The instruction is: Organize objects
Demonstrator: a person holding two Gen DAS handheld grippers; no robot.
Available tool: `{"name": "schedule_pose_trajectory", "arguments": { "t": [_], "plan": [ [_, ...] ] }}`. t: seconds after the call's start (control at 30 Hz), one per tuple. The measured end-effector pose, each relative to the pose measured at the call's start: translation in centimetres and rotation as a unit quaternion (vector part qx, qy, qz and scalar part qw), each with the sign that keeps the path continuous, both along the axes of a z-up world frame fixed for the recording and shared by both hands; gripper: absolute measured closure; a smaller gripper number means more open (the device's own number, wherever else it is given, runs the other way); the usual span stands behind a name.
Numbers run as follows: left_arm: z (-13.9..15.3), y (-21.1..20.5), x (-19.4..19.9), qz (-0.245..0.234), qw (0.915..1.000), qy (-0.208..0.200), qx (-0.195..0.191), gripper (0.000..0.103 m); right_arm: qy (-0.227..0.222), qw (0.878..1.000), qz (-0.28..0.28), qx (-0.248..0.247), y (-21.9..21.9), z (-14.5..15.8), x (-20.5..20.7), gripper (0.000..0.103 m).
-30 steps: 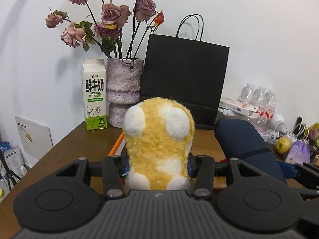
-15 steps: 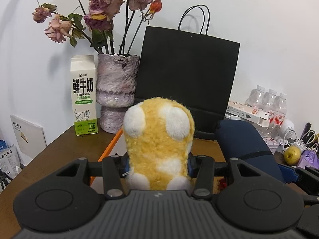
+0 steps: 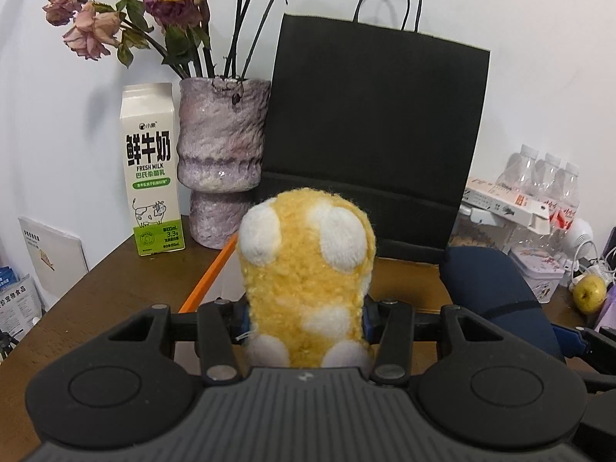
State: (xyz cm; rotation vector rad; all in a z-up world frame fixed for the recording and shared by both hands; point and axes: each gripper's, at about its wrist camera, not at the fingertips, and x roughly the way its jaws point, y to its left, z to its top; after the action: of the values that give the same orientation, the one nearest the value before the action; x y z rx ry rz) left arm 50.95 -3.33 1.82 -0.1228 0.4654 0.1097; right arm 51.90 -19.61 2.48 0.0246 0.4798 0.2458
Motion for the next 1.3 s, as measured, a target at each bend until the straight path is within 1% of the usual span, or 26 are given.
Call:
{"name": "schedule_pose_trajectory", "arguments": {
  "t": [0.17,0.33,0.43,0.47,0.53,0.57,0.6,0.63,0.7,1.0,1.3],
  "plan": [
    [-0.4,-0.1,0.9,0.005,0.9999,0.006,0.014,0.055,0.015,1.000,-0.003,-0.001,-0.2,-0.9,0.8,0.042],
    [-0.7,0.1,1.3,0.008,0.9998,0.008,0.018,0.055,0.022,1.000,-0.003,0.001,-0.3,-1.2,1.0,0.042],
    [-0.9,0.2,1.5,0.007,0.9997,0.013,0.020,0.053,0.025,1.000,-0.009,0.003,-0.5,-1.2,1.1,0.041],
    [-1.0,0.3,1.6,0.006,0.9997,0.015,0.021,0.048,0.027,1.000,-0.012,0.003,-0.5,-1.2,1.2,0.040],
    [-1.1,0.2,1.5,0.002,0.9997,0.015,0.021,0.033,0.032,0.999,-0.016,0.001,-0.6,-1.3,1.4,0.038],
    [-1.0,0.1,1.4,0.003,0.9997,0.011,0.024,0.014,0.032,0.999,-0.019,0.001,-0.6,-1.3,1.4,0.038],
    [-0.9,0.0,1.3,0.003,0.9996,0.004,0.028,0.000,0.030,0.999,-0.021,0.000,-0.7,-1.2,1.4,0.029],
    [-0.8,0.0,1.0,0.004,0.9994,-0.009,0.033,0.000,0.030,0.999,-0.023,-0.002,-0.8,-1.1,1.4,0.013],
    [-0.6,-0.2,0.8,0.007,0.9991,-0.016,0.039,0.000,0.024,0.999,-0.028,-0.002,-0.9,-0.9,1.2,0.003],
    [-0.6,0.0,0.6,0.016,0.9992,-0.012,0.036,0.000,0.021,0.999,-0.030,-0.006,-1.1,-0.6,1.1,0.002],
    [0.5,0.1,-0.8,0.016,0.9992,-0.024,0.026,0.000,0.001,1.000,-0.020,-0.022,-0.5,0.5,-0.3,0.002]
  ]
}}
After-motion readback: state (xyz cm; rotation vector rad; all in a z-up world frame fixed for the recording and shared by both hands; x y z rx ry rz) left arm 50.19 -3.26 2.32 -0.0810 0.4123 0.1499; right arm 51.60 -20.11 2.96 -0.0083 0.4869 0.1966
